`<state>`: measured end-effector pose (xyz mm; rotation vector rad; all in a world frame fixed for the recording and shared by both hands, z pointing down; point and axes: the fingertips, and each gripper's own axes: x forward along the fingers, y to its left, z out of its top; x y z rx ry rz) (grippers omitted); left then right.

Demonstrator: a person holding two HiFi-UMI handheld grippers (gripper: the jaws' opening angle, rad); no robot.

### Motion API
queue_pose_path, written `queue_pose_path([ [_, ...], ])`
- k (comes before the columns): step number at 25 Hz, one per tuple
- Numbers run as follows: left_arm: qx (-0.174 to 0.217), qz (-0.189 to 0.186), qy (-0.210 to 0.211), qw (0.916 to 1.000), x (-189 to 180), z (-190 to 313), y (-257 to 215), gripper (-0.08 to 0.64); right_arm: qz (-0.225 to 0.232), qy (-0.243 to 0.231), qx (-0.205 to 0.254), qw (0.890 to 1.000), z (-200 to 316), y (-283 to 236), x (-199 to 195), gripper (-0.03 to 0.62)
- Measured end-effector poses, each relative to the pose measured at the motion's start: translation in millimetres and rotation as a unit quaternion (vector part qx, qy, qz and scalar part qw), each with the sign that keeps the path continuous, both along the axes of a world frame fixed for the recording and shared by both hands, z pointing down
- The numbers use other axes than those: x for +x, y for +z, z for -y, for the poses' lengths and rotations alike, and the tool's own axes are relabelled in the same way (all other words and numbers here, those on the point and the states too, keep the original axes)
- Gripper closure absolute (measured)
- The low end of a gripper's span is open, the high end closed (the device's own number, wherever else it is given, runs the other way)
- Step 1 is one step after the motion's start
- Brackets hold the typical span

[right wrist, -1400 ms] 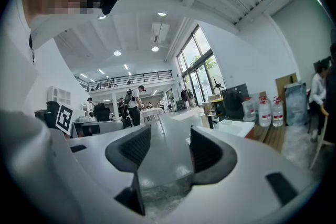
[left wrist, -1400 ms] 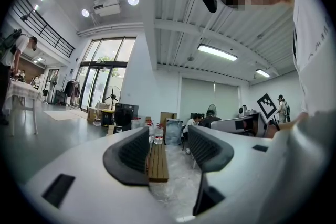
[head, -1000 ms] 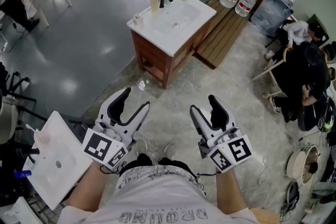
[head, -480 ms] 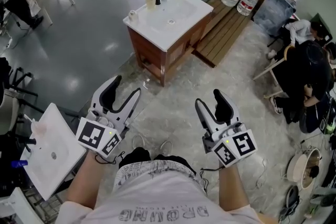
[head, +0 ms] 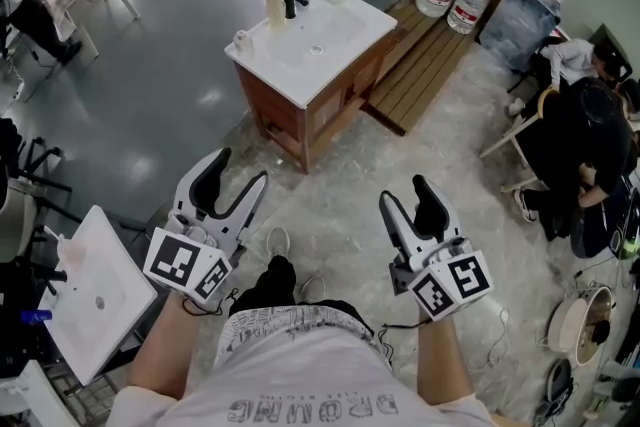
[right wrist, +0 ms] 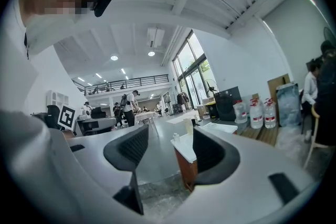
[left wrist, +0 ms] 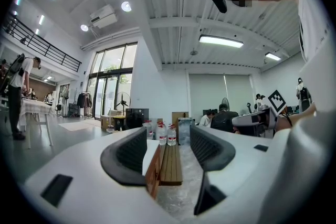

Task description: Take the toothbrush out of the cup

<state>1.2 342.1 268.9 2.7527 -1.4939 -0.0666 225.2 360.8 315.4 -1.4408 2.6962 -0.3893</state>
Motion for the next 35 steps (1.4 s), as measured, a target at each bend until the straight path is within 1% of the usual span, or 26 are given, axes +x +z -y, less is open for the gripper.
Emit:
queue_pose_path([
  [6,0.009,-0.002,-0.004,1.0000,7,18,-8,0.295,0.002,0.002,0.008,1.000,17,-5,11,0.328],
  [10,0.010,-0.003,0.002,0.9999,13,34,-5,0.295,0.000,0.005,0.007,1.000,30,-2,15,0.328],
  [20,0.004,-0.009,0.020,0.9998,23,97,12,0.295,-0.006,0.019,0.001,1.000,87,10,18,0.328],
  [27,-0.013,-0.011,0.025,0.9995,6,155,35,0.295,-0.012,0.018,-0.014,1.000,145,29,-3,0.328],
  [35,-0.036,-0.018,0.031,0.9987,-35,249,54,0.295,-0.022,0.013,-0.032,0.999,240,39,-52,0.328],
])
